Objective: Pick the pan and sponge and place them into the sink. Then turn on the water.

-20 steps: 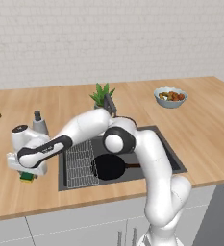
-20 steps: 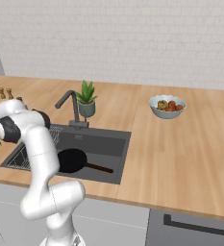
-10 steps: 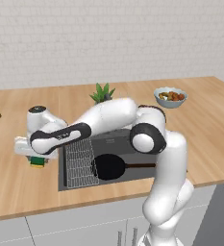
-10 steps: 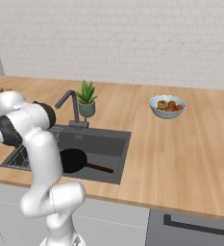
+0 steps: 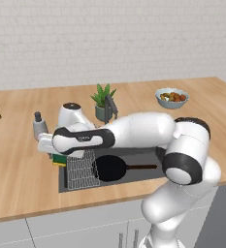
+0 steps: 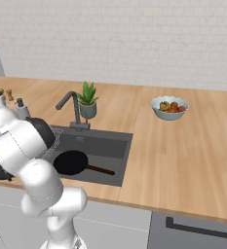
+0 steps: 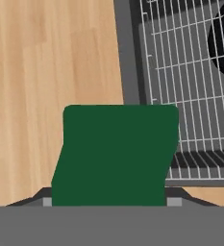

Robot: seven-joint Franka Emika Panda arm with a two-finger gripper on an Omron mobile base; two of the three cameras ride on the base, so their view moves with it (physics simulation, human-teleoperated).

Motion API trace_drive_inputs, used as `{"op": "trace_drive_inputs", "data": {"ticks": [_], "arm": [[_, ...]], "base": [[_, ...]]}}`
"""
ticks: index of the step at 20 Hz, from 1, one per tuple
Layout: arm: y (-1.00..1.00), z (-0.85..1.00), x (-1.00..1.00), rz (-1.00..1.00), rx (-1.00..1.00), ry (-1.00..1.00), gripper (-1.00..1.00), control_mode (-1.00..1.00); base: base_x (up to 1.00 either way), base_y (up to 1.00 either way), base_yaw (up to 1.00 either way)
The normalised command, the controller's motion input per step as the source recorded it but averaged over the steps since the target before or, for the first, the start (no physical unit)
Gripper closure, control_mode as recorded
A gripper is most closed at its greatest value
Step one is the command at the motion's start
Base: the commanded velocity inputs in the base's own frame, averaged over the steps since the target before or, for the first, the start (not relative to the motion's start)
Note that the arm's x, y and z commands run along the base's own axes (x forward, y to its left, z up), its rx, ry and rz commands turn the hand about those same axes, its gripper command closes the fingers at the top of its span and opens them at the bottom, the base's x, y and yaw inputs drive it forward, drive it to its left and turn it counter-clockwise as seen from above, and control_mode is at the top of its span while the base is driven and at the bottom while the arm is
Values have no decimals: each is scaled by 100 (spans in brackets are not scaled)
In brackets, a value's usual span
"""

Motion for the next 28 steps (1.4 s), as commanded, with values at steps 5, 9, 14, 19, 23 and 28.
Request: {"op": "trace_drive_inputs", "data": {"ticks": [5, 9, 14, 19, 23, 28], "arm": [[0, 0, 0, 0, 0, 0, 100, -100], [0, 1, 0, 0, 0, 2, 100, -100], [-4, 30, 17, 0, -11, 29, 100, -100], [-17, 21, 0, -1, -19, 36, 100, -100], [-38, 21, 0, -4, -24, 38, 100, -100], [-42, 9, -1, -4, -22, 32, 100, -100]], "base": [[0, 0, 0], [0, 0, 0], [0, 0, 0], [0, 0, 0], [0, 0, 0], [0, 0, 0]]}}
